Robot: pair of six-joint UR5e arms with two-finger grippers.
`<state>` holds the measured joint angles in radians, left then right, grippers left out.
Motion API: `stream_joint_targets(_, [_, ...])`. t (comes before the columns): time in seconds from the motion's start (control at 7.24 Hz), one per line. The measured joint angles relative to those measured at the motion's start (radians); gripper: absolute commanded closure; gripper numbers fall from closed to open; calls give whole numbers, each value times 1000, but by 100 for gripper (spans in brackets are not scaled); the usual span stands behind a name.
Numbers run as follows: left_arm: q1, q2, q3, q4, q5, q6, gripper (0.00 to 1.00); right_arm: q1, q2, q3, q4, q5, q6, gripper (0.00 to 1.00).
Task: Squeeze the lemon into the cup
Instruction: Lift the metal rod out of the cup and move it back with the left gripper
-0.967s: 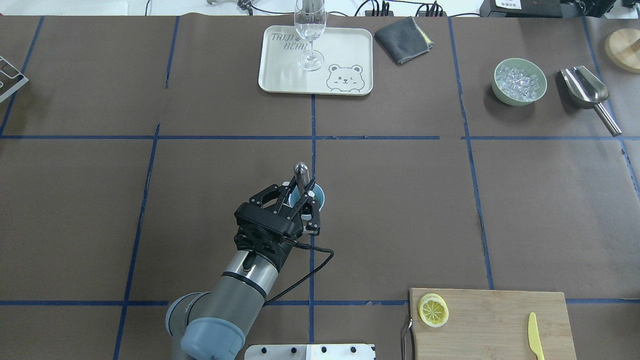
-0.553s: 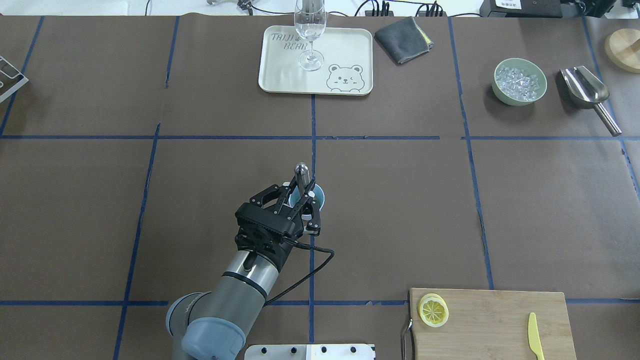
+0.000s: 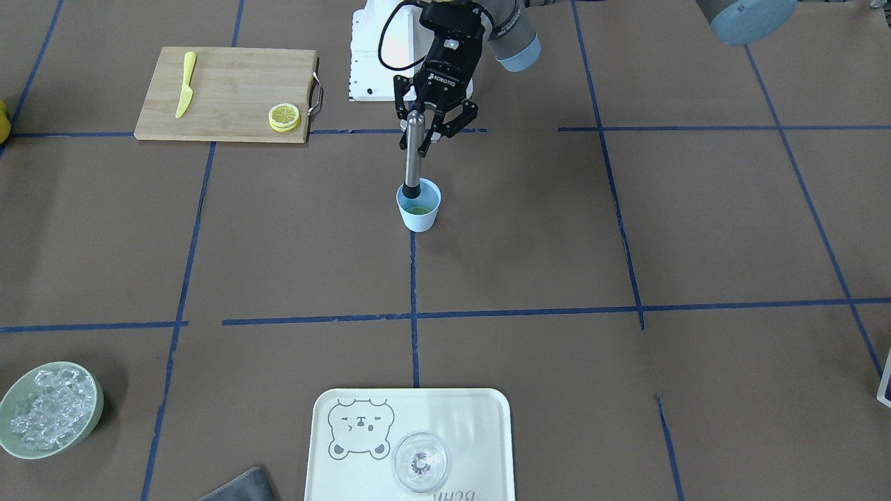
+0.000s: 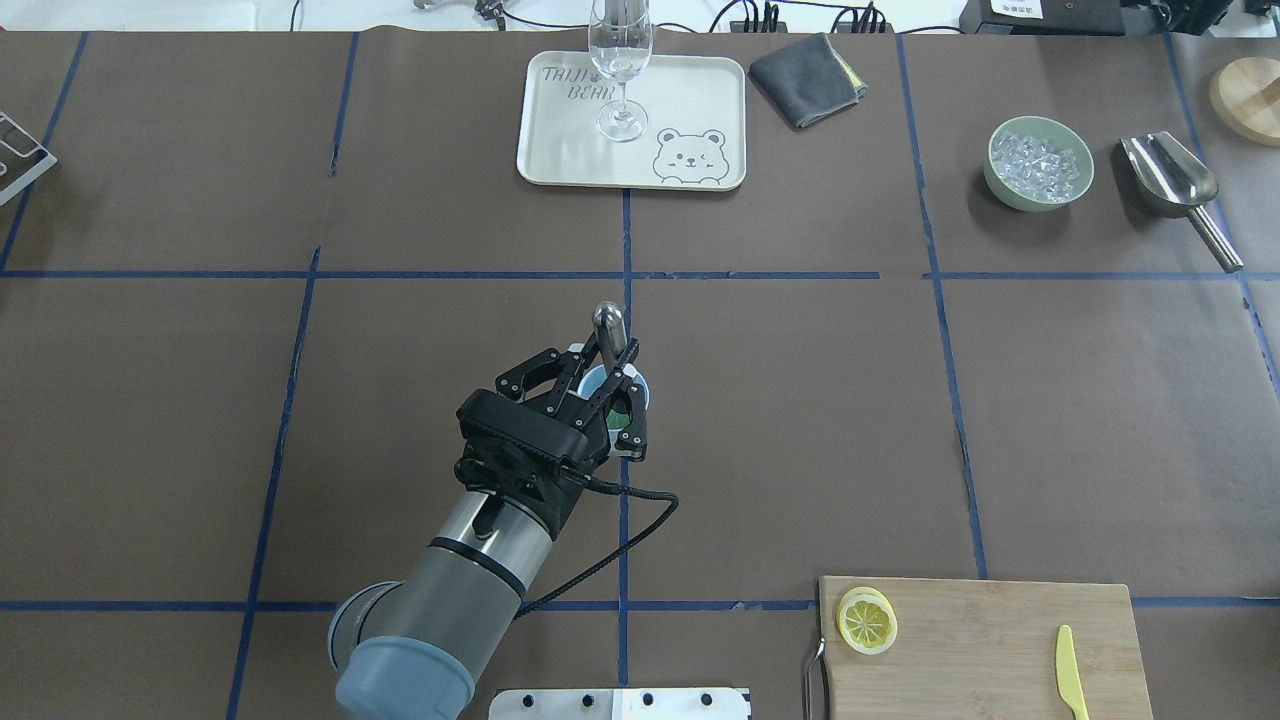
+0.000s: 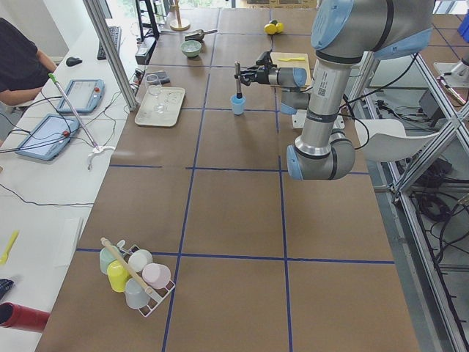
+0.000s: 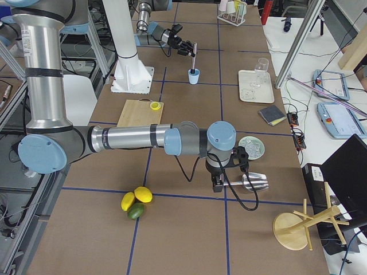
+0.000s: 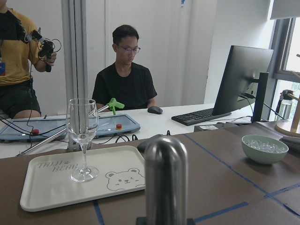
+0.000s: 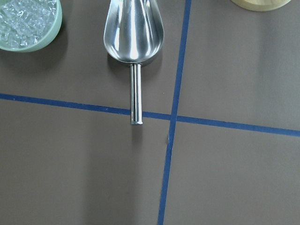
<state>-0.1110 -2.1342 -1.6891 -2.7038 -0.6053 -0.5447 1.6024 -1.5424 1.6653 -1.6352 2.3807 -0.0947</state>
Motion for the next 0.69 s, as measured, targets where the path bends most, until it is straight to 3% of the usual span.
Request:
stream_joint_targets(0.41, [-30, 0, -119, -16, -8, 162, 100, 0, 8, 7, 0, -1, 8, 0])
stream_joint_targets(0.69, [-96, 18, -156, -5, -68, 220, 100, 1, 11, 6, 0, -3, 9, 0])
